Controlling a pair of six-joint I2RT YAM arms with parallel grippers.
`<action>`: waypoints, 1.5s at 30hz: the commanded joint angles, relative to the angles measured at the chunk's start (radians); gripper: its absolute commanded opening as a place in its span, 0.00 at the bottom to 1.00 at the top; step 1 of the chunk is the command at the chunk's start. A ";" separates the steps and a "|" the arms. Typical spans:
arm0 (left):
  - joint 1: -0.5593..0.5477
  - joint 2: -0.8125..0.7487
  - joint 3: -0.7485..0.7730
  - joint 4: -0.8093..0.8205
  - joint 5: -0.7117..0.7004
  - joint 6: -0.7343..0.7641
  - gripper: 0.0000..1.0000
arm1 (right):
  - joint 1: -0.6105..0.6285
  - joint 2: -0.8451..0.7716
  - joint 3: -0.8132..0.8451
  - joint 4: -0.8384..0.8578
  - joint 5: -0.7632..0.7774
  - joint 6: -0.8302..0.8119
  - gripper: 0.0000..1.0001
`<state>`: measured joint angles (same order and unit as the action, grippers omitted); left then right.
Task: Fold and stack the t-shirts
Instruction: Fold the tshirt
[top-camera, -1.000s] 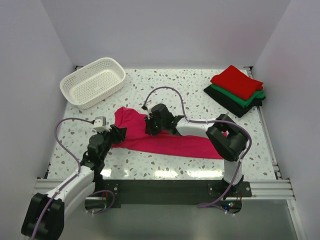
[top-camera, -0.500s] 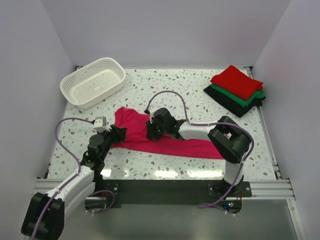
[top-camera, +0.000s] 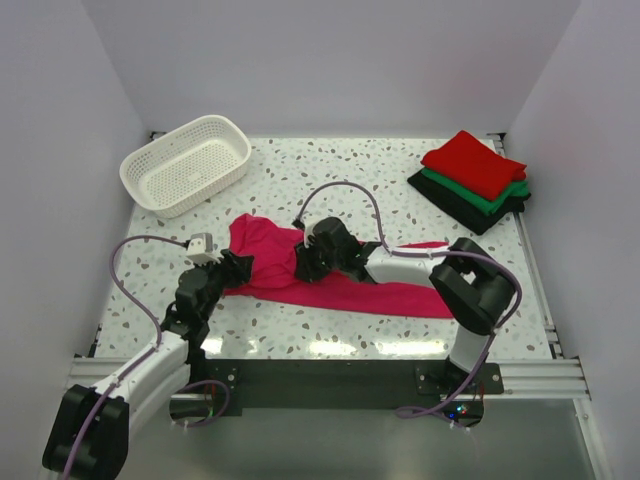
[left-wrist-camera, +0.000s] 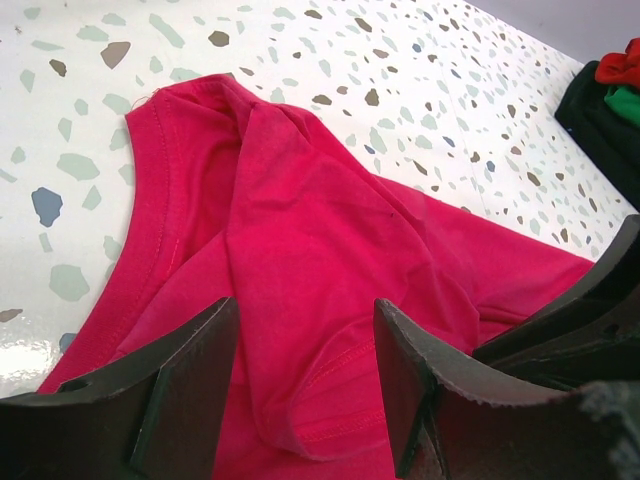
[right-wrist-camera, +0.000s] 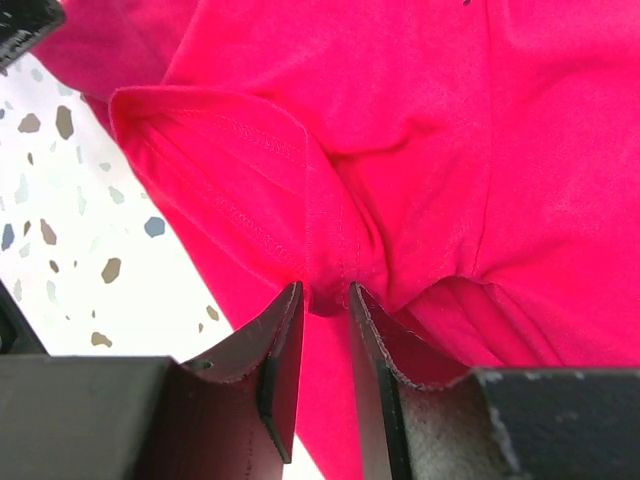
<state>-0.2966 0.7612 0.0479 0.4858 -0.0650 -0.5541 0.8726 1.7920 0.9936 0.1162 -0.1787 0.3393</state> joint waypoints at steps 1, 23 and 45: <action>-0.001 0.004 -0.008 0.054 -0.018 0.029 0.61 | 0.009 -0.062 -0.001 0.028 -0.005 -0.010 0.30; -0.001 0.093 0.004 0.119 0.027 0.039 0.62 | 0.043 0.132 0.211 -0.036 0.156 -0.158 0.45; -0.003 0.072 0.000 0.105 0.022 0.039 0.62 | 0.062 0.049 0.100 -0.012 0.153 -0.152 0.09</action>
<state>-0.2970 0.8478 0.0479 0.5381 -0.0399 -0.5373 0.9207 1.9083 1.1099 0.0689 -0.0425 0.1871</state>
